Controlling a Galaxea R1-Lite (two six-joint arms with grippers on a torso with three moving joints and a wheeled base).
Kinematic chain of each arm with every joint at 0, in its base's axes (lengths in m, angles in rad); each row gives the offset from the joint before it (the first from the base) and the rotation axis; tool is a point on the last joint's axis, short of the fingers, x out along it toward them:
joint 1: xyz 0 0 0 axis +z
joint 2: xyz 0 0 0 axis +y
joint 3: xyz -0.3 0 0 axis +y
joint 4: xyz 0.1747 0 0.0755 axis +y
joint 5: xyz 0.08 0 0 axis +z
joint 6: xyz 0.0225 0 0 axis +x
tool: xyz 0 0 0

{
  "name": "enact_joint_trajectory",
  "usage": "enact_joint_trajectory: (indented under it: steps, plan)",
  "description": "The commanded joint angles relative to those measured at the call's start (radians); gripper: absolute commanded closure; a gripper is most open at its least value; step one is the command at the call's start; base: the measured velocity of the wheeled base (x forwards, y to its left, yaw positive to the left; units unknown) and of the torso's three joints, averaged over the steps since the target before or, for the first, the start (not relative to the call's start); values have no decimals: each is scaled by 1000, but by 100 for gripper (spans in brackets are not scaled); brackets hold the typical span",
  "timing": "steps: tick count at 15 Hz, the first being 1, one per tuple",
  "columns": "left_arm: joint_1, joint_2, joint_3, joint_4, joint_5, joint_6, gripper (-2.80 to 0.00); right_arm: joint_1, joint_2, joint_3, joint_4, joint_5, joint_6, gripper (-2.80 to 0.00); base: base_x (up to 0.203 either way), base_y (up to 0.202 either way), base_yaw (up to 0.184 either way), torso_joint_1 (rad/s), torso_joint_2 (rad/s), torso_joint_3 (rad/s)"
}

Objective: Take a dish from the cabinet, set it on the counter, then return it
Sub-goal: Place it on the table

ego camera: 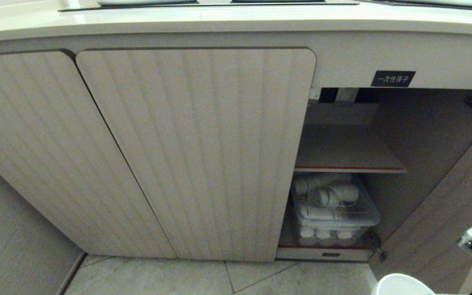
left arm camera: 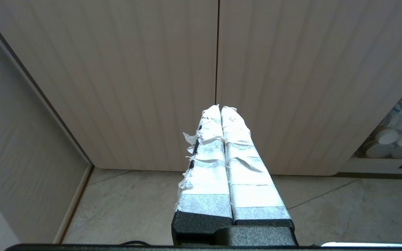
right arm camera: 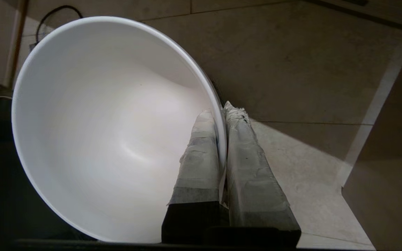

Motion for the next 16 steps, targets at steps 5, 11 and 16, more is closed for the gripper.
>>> enact_joint_trajectory:
  steps: [5, 11, 16]
  plan:
    - [0, 0, 1, 0, 0, 0, 0, 0, 1, 2, 26, -39, -32, 0, 0, 0, 0, 0, 0, 0]
    - [0, 0, 1, 0, 0, 0, 0, 1, 8, 9, 14, -76, -31, 0, 0, 0, 0, 29, -106, -123]
    - [0, 0, 0, 0, 0, 0, 0, 1, 16, 7, 11, -80, -31, 0, 0, 0, 0, 111, -469, -316]
